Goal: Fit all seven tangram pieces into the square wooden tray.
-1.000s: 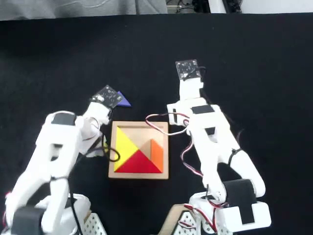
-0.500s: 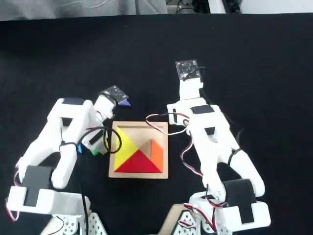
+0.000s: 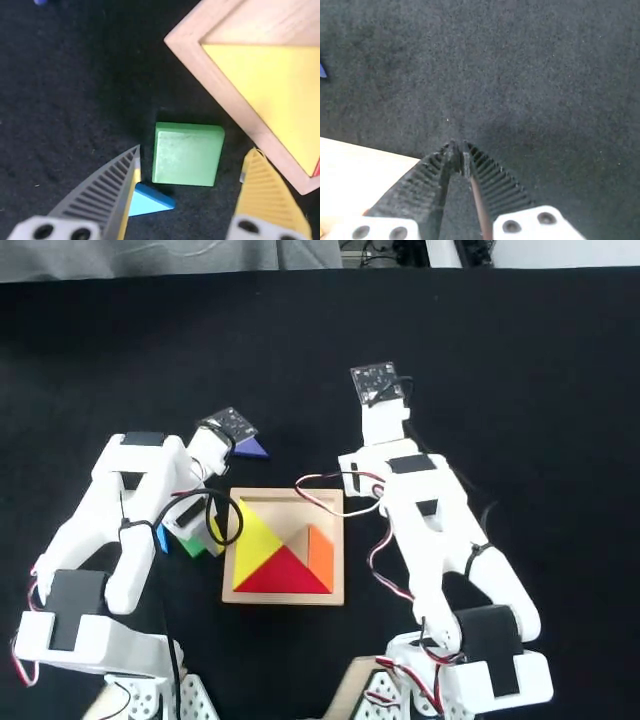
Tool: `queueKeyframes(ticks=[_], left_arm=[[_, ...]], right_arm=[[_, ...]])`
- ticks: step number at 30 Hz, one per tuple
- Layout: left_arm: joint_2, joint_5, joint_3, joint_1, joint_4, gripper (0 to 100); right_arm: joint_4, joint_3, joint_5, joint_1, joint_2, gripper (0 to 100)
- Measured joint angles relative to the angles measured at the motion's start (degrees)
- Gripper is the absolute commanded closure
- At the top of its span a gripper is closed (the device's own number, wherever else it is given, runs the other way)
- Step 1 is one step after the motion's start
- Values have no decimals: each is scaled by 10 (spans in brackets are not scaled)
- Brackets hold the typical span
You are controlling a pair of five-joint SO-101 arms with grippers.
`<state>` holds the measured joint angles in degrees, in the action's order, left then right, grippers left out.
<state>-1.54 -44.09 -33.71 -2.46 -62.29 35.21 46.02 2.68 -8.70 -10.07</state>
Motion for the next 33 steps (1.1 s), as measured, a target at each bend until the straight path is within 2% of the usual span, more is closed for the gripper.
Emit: queueKeyframes(ticks=[7, 18, 24, 29, 33], left_arm=[[-40, -60, -1, 0, 3, 758], [-73, -63, 21, 0, -4, 902], [-69, -9, 25, 0, -10, 900], [-26, 70, 69, 1, -76, 900], [45, 126, 95, 39, -113, 903]], right_arm=[[0, 0, 0, 0, 0, 987], [0, 0, 0, 0, 0, 987], [0, 0, 0, 0, 0, 987], [0, 0, 0, 0, 0, 987], [0, 0, 0, 21, 0, 987]])
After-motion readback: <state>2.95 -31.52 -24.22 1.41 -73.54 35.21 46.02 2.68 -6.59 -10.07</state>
